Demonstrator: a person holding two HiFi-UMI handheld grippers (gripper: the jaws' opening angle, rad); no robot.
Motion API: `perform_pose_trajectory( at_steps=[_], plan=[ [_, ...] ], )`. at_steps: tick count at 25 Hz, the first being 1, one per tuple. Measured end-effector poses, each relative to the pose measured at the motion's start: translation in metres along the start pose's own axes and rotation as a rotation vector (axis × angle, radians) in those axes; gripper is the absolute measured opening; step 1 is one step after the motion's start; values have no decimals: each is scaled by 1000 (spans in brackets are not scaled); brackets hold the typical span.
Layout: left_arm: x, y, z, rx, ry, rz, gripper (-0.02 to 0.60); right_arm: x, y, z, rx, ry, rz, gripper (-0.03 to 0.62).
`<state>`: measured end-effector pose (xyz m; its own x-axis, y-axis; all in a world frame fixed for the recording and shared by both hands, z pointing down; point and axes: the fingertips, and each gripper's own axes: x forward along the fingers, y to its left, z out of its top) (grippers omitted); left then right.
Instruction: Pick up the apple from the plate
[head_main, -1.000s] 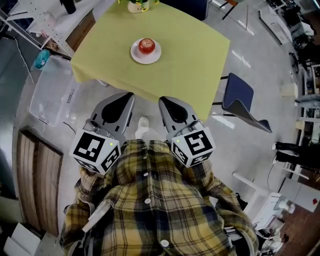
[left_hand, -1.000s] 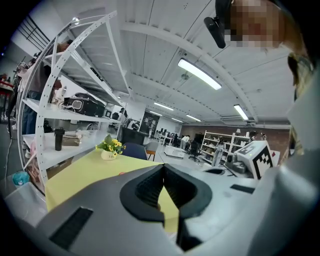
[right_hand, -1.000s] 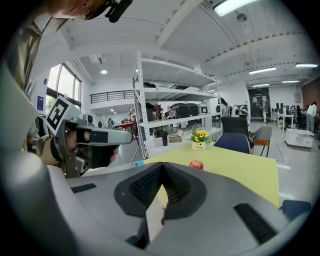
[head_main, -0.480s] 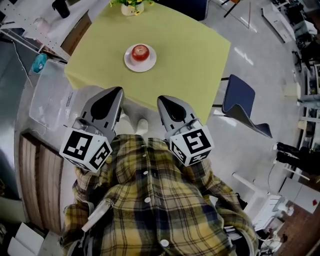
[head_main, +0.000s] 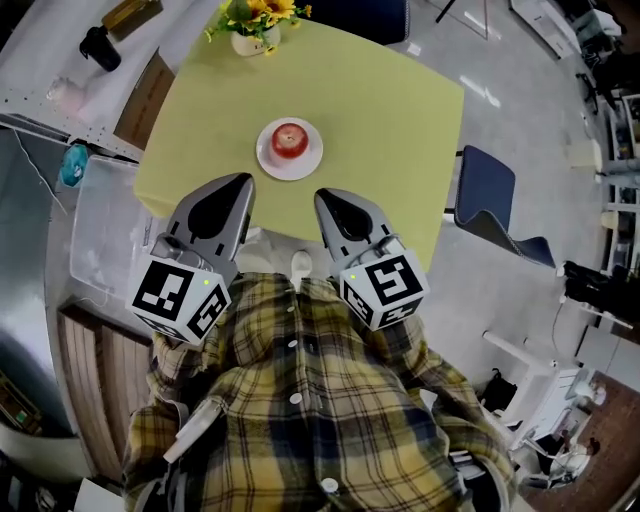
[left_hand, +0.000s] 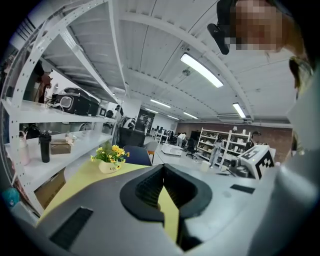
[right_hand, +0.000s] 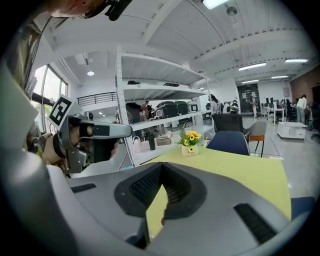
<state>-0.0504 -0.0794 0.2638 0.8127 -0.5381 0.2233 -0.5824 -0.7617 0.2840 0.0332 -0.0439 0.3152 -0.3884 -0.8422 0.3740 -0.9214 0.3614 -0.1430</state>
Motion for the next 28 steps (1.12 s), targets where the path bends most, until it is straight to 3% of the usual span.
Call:
perform_pose_trajectory(
  at_steps=[9, 17, 23, 28],
  plan=[
    [50, 80, 24, 43, 60, -167, 8, 79, -28, 24, 48, 25, -170, -3],
    [76, 97, 23, 38, 131, -313, 8, 101, -31, 19, 105, 63, -289, -3],
    [90, 90, 12, 21, 171, -357, 8, 97, -36, 3, 136, 129, -325, -3],
    [102, 92, 10, 9, 180, -347, 8, 97, -57, 5, 124, 142, -328, -3]
  ],
)
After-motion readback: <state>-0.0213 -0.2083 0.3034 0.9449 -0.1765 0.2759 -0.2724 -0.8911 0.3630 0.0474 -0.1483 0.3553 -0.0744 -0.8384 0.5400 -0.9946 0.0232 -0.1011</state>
